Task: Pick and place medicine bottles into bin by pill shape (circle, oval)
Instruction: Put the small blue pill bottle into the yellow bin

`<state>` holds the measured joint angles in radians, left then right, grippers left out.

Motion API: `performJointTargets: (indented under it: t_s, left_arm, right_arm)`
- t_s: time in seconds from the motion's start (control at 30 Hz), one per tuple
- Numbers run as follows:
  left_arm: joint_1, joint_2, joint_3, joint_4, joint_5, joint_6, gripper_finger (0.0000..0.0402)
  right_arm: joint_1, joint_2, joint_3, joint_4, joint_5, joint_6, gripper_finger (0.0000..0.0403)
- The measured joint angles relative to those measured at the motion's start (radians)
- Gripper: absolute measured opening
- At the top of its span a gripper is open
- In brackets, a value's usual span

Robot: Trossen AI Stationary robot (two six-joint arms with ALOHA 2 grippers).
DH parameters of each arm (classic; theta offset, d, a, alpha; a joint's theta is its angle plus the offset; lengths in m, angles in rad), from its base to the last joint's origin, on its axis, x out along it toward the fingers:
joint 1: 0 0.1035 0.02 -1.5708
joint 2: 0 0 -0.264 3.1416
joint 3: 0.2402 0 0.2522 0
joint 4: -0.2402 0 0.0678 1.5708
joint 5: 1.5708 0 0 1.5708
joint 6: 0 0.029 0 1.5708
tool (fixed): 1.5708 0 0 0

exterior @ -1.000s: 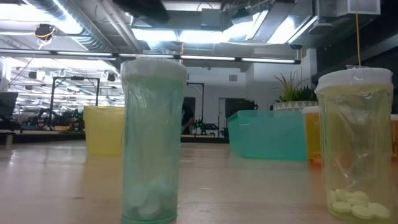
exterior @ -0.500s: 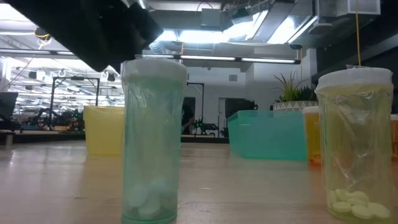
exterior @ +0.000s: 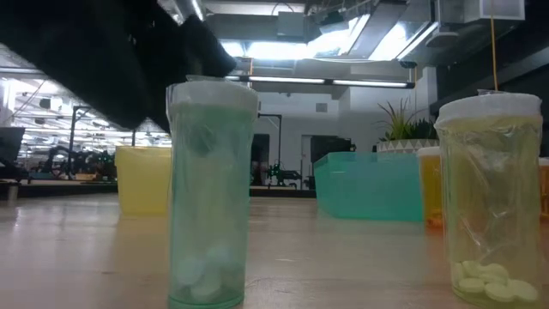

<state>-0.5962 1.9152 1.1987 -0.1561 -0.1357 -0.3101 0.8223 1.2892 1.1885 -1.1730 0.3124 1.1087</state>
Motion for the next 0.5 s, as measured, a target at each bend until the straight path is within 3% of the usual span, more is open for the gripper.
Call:
performJointTargets:
  t_s: [0.5]
  left_arm:
    - [0.002,0.025,0.0,0.108,0.02,0.032,0.0167]
  right_arm:
    - [0.0,0.0,0.0,0.001,0.001,-0.017,0.0269]
